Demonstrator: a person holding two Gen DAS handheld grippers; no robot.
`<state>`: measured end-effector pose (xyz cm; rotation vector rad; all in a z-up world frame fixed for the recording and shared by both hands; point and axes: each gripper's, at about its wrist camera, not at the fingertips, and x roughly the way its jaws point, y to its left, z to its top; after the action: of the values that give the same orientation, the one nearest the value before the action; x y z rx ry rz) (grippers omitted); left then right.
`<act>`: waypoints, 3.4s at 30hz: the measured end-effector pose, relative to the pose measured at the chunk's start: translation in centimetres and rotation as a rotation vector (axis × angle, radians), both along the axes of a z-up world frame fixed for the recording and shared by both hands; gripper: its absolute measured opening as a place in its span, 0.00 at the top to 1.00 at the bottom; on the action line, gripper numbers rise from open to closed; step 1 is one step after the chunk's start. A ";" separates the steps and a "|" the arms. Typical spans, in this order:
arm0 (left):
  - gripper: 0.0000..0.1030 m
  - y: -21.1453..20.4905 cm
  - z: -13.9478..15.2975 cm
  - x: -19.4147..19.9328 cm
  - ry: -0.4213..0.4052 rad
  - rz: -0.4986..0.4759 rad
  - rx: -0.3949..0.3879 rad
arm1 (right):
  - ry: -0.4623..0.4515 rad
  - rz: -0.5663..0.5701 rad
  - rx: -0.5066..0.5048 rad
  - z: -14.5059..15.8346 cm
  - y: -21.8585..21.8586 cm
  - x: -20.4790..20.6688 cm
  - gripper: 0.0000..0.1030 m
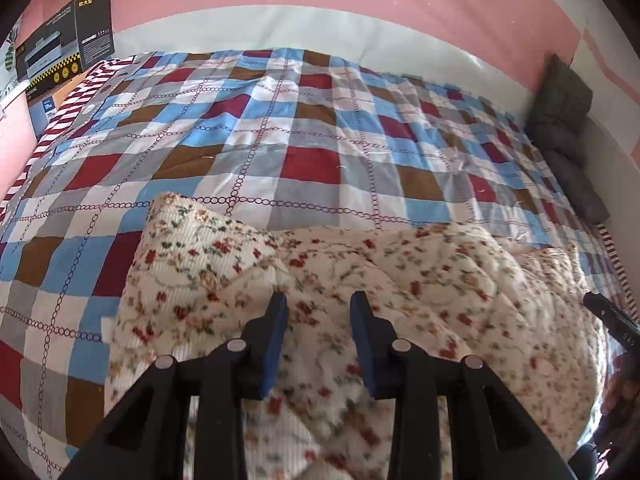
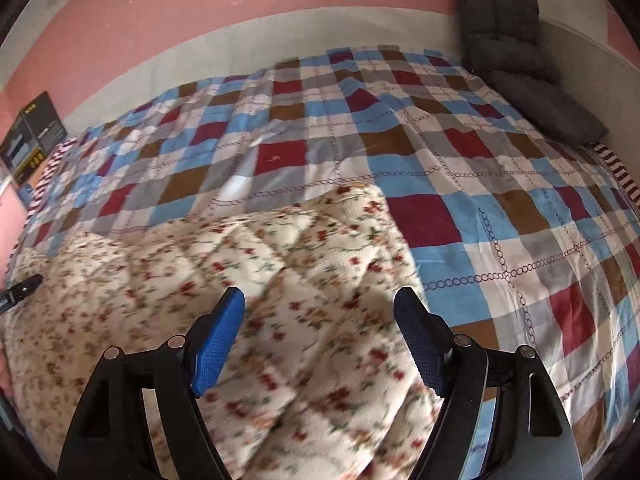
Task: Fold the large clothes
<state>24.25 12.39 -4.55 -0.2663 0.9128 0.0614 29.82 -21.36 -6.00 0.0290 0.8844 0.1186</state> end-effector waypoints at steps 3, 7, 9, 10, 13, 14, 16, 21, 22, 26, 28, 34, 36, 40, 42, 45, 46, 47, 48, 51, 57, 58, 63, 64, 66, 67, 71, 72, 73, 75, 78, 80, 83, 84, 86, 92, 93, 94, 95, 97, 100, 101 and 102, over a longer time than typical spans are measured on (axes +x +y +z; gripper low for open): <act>0.66 -1.6 1.8 -4.1 -0.061 -0.039 -0.041 | -0.039 0.087 0.011 1.6 2.8 -4.3 0.26; 0.66 -3.0 0.1 -8.7 -0.029 -0.044 -0.075 | -0.024 0.213 0.009 0.7 7.3 -9.7 0.26; 0.65 -3.0 -1.4 -9.2 -0.024 -0.048 -0.072 | 0.013 0.233 -0.051 -1.4 8.8 -10.6 0.26; 0.65 -3.0 -1.6 -9.0 -0.018 -0.053 -0.070 | 0.021 0.242 -0.081 -2.3 9.2 -10.5 0.26; 0.65 -3.2 -1.0 -7.8 0.004 -0.054 -0.043 | 0.057 0.243 -0.073 -2.8 9.1 -9.0 0.23; 0.65 -3.3 -0.7 -7.5 0.019 -0.045 -0.044 | 0.077 0.238 -0.065 -2.4 9.1 -8.6 0.23; 0.65 -3.5 0.0 -7.8 0.032 -0.027 -0.043 | 0.083 0.227 -0.051 -1.2 8.8 -8.5 0.23; 0.65 -4.6 1.0 -10.8 0.038 -0.034 -0.020 | 0.009 0.235 -0.002 1.9 8.7 -12.3 0.23; 0.65 -5.0 0.9 -11.5 0.042 -0.042 -0.015 | 0.003 0.247 0.007 2.1 9.0 -13.1 0.23; 0.62 -6.8 -0.3 -12.4 0.058 -0.085 0.039 | 0.062 0.311 -0.040 -0.8 11.6 -14.4 0.23; 0.61 -6.7 -0.7 -12.3 0.077 -0.089 0.029 | 0.102 0.308 -0.079 -3.1 12.2 -14.1 0.22; 0.61 -5.5 0.4 -12.1 0.047 -0.069 0.008 | 0.061 0.301 -0.075 -1.2 12.7 -14.0 0.22; 0.62 -4.4 1.2 -11.8 0.015 -0.035 0.043 | 0.026 0.317 -0.046 0.0 13.2 -13.3 0.22; 0.62 -0.1 0.6 -10.1 0.039 0.064 0.046 | 0.052 0.330 -0.016 0.1 15.2 -10.0 0.22; 0.62 1.9 -0.1 -9.7 0.049 0.088 0.012 | 0.039 0.328 -0.007 0.0 16.1 -8.1 0.22; 0.62 2.6 -0.7 -9.5 0.039 0.074 0.023 | 0.050 0.312 -0.008 -0.5 17.3 -5.4 0.30; 0.62 2.4 -0.8 -9.3 0.039 0.067 0.038 | 0.067 0.306 -0.031 -1.0 17.8 -4.6 0.37; 0.62 2.2 -1.0 -9.2 0.038 0.065 0.050 | 0.078 0.300 -0.041 -1.4 18.1 -3.9 0.41; 0.62 2.1 -1.2 -9.2 0.036 0.067 0.057 | 0.090 0.291 -0.038 -1.9 18.3 -3.2 0.42; 0.62 2.1 -1.6 -9.0 0.030 0.076 0.057 | 0.135 0.269 -0.022 -2.9 18.3 -1.6 0.43; 0.62 2.1 -1.6 -8.3 0.036 0.076 0.064 | 0.167 0.273 -0.051 -3.2 18.7 0.3 0.43; 0.62 2.1 -1.6 -8.3 0.041 0.075 0.063 | 0.172 0.273 -0.035 -3.1 18.4 0.3 0.43; 0.62 2.1 -0.9 -8.6 0.055 0.063 0.066 | 0.113 0.275 -0.003 -0.5 16.4 -1.6 0.43; 0.62 2.1 -0.7 -8.7 0.057 0.064 0.066 | 0.093 0.271 -0.014 0.1 15.7 -2.2 0.41; 0.62 2.1 -0.2 -9.0 0.056 0.070 0.062 | 0.069 0.268 -0.025 0.8 14.2 -3.3 0.41; 0.62 2.2 0.1 -9.4 0.051 0.073 0.058 | 0.063 0.262 -0.032 1.1 13.2 -3.8 0.41; 0.62 3.8 1.3 -11.6 0.006 0.112 0.048 | 0.026 0.219 -0.079 1.6 8.2 -6.3 0.41; 0.62 4.3 1.3 -12.0 0.009 0.125 0.048 | 0.026 0.201 -0.085 1.5 6.8 -6.8 0.40; 0.62 4.9 1.0 -12.3 0.018 0.133 0.045 | 0.033 0.183 -0.086 1.2 5.5 -7.2 0.39; 0.59 6.3 -0.2 -12.3 0.066 0.162 0.044 | 0.072 0.137 -0.087 0.0 2.9 -7.4 0.39; 0.52 8.0 -1.1 -12.4 0.089 0.194 -0.065 | 0.088 0.074 -0.034 -0.6 -0.1 -7.3 0.31; 0.52 7.9 -0.6 -12.4 0.077 0.190 -0.059 | 0.075 0.051 -0.017 0.0 -0.9 -7.1 0.31; 0.53 7.6 0.0 -12.2 0.053 0.163 -0.072 | 0.060 0.039 0.016 0.8 -1.9 -6.6 0.31; 0.53 7.7 -0.1 -11.9 0.052 0.157 -0.096 | 0.065 0.039 0.041 0.9 -2.4 -6.3 0.31; 0.53 8.3 -0.6 -11.2 0.063 0.158 -0.141 | 0.081 0.034 0.070 0.6 -3.3 -5.7 0.30; 0.52 10.0 -2.7 -9.0 0.095 0.148 -0.281 | 0.151 0.016 0.149 -1.5 -6.1 -3.3 0.25; 0.49 10.2 -2.9 -8.6 0.093 0.145 -0.290 | 0.164 0.022 0.173 -1.9 -6.5 -3.0 0.25; 0.46 10.3 -3.1 -8.3 0.091 0.141 -0.298 | 0.182 0.027 0.204 -2.4 -6.8 -2.6 0.25; 0.45 10.5 -3.4 -8.0 0.094 0.135 -0.313 | 0.204 0.031 0.243 -2.9 -7.2 -2.1 0.24; 0.39 10.8 -4.3 -7.4 0.107 0.131 -0.353 | 0.247 0.042 0.322 -4.1 -7.7 -1.2 0.24; 0.28 11.3 -5.4 -7.0 0.114 0.133 -0.409 | 0.295 0.056 0.397 -5.7 -8.1 0.1 0.20; 0.27 11.4 -5.8 -6.9 0.117 0.136 -0.426 | 0.312 0.060 0.429 -6.2 -8.3 0.4 0.18; 0.25 11.6 -6.2 -6.9 0.118 0.139 -0.446 | 0.330 0.063 0.460 -6.8 -8.5 0.6 0.18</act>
<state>17.33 24.02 -10.75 -0.7474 1.0195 0.0001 30.44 -29.85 -12.80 0.4606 1.1725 0.3827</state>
